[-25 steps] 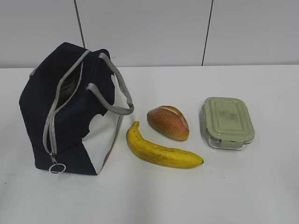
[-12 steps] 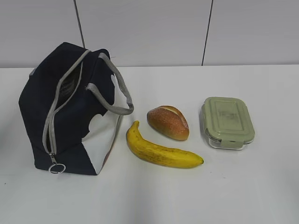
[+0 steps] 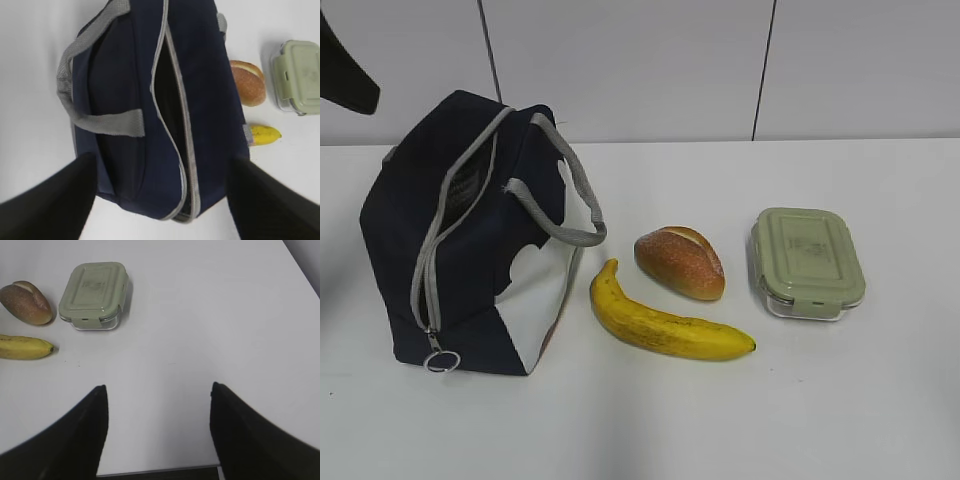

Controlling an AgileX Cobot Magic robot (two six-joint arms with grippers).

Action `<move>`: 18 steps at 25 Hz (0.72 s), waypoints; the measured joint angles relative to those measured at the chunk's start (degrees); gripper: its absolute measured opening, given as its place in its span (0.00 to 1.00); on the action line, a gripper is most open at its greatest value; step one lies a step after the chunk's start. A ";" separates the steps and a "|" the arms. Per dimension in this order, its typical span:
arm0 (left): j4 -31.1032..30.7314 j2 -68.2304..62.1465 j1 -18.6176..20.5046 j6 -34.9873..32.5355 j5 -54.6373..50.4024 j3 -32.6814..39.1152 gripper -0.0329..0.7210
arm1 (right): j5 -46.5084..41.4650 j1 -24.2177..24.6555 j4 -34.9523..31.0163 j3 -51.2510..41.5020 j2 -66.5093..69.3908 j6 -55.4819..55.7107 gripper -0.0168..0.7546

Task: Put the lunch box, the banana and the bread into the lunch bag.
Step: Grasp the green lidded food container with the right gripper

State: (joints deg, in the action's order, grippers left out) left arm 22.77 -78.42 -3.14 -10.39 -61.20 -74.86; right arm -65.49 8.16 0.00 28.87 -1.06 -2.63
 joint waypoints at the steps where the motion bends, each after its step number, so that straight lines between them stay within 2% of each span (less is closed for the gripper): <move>1: -0.14 -2.14 0.00 -0.06 -0.36 -1.31 0.70 | 0.00 0.00 0.00 0.00 0.00 0.00 0.64; 8: -0.32 -13.55 0.00 -0.13 -3.90 -10.97 0.58 | 0.00 0.00 0.00 0.00 0.00 0.00 0.64; 12: -0.32 -17.38 0.00 -0.13 -4.98 -13.66 0.57 | 0.00 0.00 0.00 0.00 0.00 0.00 0.64; 18: 0.71 -20.83 0.00 -0.82 -5.22 -14.03 0.56 | 0.00 0.00 0.00 0.00 0.00 0.00 0.64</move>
State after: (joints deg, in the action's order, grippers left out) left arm 23.48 -99.24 -3.14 -11.21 -66.42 -88.89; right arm -65.49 8.16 0.00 28.87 -1.06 -2.63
